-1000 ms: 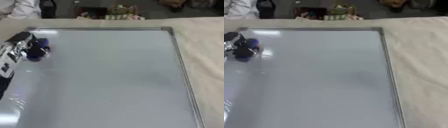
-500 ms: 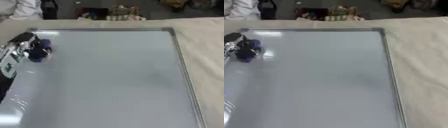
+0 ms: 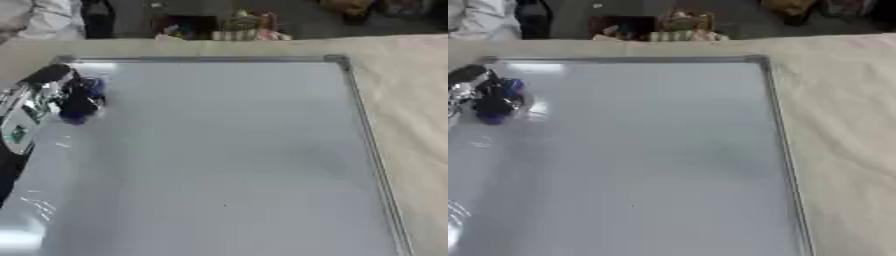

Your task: Wipe the whiteboard clean with a brush.

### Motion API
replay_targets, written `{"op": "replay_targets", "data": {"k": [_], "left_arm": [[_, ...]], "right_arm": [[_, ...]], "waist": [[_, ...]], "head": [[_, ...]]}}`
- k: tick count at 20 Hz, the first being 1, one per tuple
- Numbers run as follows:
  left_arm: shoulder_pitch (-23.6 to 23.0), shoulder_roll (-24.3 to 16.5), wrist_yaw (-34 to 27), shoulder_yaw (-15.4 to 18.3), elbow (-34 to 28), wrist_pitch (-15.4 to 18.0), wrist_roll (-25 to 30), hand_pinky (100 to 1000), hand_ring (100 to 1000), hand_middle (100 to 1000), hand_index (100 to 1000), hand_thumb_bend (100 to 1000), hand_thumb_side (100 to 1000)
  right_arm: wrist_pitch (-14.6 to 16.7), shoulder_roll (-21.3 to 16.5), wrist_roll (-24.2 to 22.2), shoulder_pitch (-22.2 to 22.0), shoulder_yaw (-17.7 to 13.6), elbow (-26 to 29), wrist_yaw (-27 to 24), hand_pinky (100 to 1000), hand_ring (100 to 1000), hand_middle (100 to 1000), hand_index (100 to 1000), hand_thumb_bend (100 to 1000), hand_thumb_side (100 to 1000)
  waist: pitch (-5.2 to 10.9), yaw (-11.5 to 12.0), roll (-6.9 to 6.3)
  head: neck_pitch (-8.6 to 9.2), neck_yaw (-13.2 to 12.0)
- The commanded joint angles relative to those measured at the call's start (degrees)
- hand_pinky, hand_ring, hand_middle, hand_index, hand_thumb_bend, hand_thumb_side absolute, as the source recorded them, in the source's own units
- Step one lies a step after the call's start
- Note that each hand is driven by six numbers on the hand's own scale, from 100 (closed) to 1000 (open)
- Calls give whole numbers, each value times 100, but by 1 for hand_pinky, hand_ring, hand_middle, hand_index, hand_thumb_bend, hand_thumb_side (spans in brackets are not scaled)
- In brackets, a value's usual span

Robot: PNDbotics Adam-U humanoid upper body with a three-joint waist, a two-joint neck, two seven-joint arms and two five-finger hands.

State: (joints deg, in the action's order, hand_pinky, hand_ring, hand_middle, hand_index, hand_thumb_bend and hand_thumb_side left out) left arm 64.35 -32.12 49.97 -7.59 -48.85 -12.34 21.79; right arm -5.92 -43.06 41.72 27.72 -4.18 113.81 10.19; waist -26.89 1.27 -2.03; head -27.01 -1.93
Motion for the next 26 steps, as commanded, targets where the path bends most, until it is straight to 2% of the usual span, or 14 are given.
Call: {"op": "replay_targets", "data": {"k": [1,6,13,21,26], "left_arm": [[4,153,87,-188,-62,83,146,538,534,338,433,247,451],[30,202,298,-330,-157,237,294,545,538,340,434,227,463],[86,305,441,-422,-180,270,397,542,536,339,431,226,470],[101,347,728,-406,-73,233,300,541,533,334,415,244,503],[60,308,944,-318,23,141,170,537,528,330,405,241,514]], "right_arm": [[10,-105,-2,52,-73,79,-32,790,799,724,809,100,1000],[10,-104,10,59,-79,79,-34,790,799,724,809,100,1000],[22,-101,7,78,-74,79,-42,790,799,723,808,100,1000],[17,-79,23,56,-96,79,-40,791,799,723,809,100,1000],[11,-69,31,41,-106,79,-43,791,800,724,808,100,1000]], "waist": [[102,-42,20],[111,-44,19],[129,-40,22],[146,-38,41],[172,-19,66]], "head": [[69,-14],[30,-20],[-50,-113],[-34,-162],[-105,-199]]}}
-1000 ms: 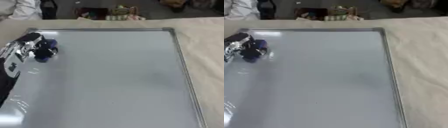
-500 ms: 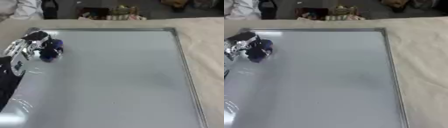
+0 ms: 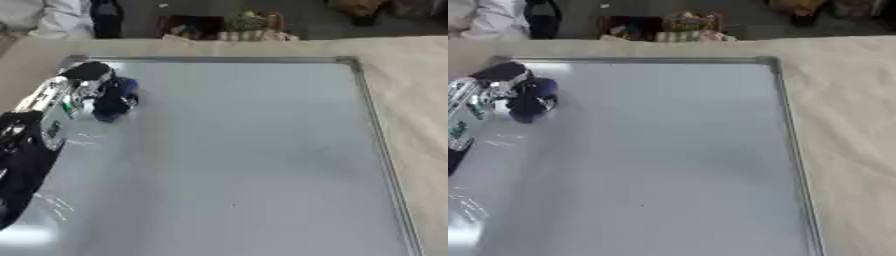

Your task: Wipe the whiteboard clean with a brush.

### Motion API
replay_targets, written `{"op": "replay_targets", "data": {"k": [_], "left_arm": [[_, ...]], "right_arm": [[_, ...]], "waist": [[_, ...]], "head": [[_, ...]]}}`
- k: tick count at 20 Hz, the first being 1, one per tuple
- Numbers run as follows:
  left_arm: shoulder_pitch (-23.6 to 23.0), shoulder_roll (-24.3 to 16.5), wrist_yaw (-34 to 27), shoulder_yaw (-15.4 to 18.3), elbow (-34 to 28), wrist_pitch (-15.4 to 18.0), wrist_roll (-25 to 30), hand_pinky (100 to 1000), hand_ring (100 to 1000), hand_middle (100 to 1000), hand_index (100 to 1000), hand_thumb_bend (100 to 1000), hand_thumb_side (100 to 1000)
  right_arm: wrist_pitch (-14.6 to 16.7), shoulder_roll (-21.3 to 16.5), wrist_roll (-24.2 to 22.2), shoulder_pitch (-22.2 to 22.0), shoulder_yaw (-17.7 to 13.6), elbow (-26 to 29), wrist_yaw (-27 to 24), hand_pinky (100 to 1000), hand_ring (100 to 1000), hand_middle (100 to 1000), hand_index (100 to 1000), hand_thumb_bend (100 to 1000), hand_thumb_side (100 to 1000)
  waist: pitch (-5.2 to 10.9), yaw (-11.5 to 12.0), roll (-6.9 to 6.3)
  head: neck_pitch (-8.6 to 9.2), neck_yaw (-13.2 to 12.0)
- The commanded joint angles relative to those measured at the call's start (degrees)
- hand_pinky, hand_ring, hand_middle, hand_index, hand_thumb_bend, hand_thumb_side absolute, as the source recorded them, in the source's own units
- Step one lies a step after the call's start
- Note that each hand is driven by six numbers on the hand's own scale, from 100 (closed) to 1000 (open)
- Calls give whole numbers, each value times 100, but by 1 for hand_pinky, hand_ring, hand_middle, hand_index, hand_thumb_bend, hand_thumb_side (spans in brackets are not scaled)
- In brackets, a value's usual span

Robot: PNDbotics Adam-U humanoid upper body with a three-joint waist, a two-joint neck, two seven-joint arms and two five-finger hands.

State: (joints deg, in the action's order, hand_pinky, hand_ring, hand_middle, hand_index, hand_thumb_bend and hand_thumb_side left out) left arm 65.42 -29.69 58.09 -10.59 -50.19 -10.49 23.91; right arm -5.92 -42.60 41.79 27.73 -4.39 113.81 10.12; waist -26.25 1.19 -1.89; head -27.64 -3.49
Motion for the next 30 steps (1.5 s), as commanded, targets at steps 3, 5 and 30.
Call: {"op": "replay_targets", "data": {"k": [3,5,30], "left_arm": [[-78,14,173,56,210,-136,-101,534,525,327,401,230,520],[-91,-18,234,115,262,-223,-148,532,524,326,397,225,520],[-147,-195,1052,465,635,-690,-452,533,521,319,381,184,529]], "right_arm": [[11,-112,33,24,-93,79,-38,791,800,724,808,100,1000],[9,-108,35,15,-96,79,-36,791,800,724,808,100,1000],[15,-100,73,-28,-128,79,-25,791,799,725,808,100,1000]], "waist": [[129,17,66],[141,30,76],[212,90,144]], "head": [[-107,-71],[-122,-84],[-72,-111]]}}
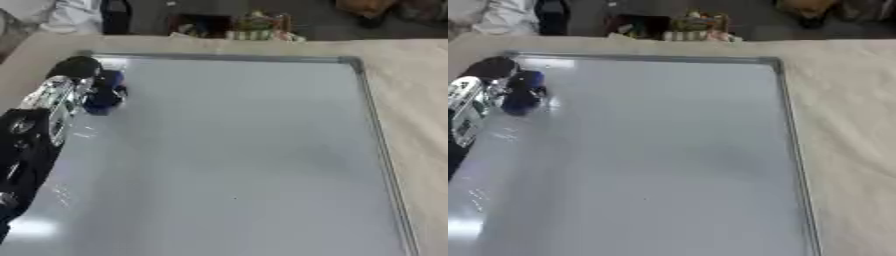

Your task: Wipe the whiteboard clean with a brush.

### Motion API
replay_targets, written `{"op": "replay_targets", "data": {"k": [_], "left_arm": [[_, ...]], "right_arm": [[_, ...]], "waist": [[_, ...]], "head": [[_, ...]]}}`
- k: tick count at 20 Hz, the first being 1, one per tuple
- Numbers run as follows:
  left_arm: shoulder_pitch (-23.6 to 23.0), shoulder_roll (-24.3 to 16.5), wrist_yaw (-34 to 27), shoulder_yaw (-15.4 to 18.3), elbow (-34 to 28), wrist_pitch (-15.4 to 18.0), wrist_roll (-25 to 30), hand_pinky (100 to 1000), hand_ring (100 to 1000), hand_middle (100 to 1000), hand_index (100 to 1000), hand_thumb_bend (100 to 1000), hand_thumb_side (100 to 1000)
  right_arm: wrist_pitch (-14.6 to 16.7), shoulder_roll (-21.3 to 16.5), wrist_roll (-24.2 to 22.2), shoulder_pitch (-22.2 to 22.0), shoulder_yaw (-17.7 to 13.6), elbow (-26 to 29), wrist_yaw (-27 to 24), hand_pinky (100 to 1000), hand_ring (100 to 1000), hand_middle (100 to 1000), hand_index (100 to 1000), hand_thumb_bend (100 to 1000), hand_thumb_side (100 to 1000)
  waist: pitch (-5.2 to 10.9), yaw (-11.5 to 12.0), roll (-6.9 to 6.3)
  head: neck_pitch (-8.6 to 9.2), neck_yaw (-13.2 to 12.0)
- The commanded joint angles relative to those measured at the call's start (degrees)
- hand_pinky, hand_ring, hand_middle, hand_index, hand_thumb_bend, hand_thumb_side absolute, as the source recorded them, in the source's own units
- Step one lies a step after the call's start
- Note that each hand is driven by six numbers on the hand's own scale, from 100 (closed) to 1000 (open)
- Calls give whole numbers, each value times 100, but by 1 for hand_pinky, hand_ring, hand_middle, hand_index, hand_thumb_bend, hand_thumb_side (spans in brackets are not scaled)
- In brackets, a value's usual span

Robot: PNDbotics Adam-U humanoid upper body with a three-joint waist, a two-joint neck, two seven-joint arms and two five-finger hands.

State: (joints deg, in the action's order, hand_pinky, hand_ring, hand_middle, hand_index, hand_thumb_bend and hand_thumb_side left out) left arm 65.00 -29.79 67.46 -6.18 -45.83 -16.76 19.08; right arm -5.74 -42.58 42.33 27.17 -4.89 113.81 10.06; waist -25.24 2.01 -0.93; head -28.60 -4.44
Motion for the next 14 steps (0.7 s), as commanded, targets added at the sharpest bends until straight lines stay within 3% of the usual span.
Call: {"op": "replay_targets", "data": {"k": [1,14], "left_arm": [[-104,-186,123,29,203,-68,29,533,521,319,381,184,529],[-97,-368,175,307,359,-405,-83,523,510,310,378,169,537]], "right_arm": [[-2,-102,19,29,-77,79,-20,791,799,725,808,100,1000],[-16,-93,27,2,-87,79,-17,791,799,725,807,100,1000]], "waist": [[112,9,49],[121,55,97]], "head": [[25,-15],[73,53]]}}
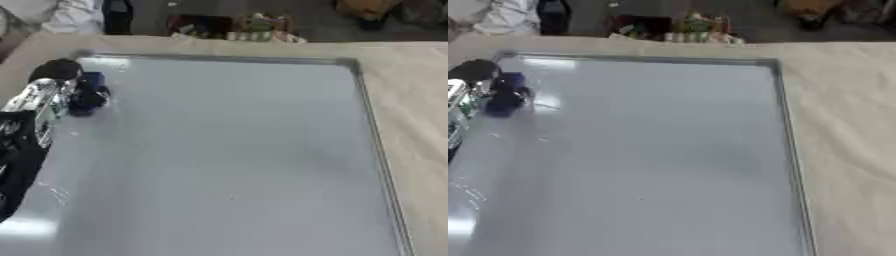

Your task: Wipe the whiteboard clean with a brush.

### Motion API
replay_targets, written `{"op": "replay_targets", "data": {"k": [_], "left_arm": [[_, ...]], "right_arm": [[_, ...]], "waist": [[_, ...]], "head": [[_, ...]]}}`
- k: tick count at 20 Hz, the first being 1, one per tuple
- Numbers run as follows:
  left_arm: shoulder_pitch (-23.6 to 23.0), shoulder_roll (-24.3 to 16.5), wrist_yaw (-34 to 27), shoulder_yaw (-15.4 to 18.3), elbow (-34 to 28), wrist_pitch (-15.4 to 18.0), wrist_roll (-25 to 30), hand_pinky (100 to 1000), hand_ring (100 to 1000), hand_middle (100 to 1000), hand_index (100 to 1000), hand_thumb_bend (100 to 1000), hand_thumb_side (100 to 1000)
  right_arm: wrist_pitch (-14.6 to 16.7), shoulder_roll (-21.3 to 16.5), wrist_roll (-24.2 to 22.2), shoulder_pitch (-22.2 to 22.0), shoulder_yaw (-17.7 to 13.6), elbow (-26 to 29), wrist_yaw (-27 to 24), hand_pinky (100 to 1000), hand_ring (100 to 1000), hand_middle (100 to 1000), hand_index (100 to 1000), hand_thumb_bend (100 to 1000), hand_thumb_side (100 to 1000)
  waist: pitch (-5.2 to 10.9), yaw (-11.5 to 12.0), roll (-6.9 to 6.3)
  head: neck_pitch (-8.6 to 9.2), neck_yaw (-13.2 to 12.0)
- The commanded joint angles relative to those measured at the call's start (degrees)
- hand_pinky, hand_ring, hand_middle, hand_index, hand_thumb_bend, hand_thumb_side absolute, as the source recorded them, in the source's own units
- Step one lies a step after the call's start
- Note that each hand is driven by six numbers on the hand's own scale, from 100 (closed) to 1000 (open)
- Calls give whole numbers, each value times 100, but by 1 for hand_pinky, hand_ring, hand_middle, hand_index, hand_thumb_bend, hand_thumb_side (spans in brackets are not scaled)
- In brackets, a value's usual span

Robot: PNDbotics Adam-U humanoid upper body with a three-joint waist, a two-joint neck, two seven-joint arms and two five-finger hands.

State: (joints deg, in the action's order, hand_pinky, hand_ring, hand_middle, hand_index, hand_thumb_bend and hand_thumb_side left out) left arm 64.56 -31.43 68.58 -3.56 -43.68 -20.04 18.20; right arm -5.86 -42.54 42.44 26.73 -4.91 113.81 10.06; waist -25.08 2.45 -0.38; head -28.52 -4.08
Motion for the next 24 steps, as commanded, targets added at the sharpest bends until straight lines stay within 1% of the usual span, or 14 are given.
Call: {"op": "replay_targets", "data": {"k": [1,8,13,18,24], "left_arm": [[-49,-213,71,60,149,-107,-6,523,510,310,378,169,537],[-36,-228,84,123,173,-203,-55,517,504,306,378,163,539],[11,-153,-96,143,159,-227,-88,505,494,298,376,170,539],[95,-56,-237,76,140,-206,-129,501,492,296,376,168,542],[196,132,-322,-27,117,-107,-101,498,491,295,376,167,541]], "right_arm": [[-4,-96,15,47,-86,79,-17,791,799,725,807,100,1000],[-5,-89,14,47,-86,79,-21,791,798,725,807,100,1000],[-8,-81,14,49,-83,79,-25,791,798,725,806,100,1000],[-7,-81,8,63,-79,79,-22,791,798,725,806,100,1000],[-2,-74,2,85,-72,79,-25,791,798,725,806,100,1000]], "waist": [[106,13,44],[103,13,65],[95,5,74],[86,-14,73],[80,-69,39]], "head": [[64,20],[77,41],[50,43],[74,31],[111,-10]]}}
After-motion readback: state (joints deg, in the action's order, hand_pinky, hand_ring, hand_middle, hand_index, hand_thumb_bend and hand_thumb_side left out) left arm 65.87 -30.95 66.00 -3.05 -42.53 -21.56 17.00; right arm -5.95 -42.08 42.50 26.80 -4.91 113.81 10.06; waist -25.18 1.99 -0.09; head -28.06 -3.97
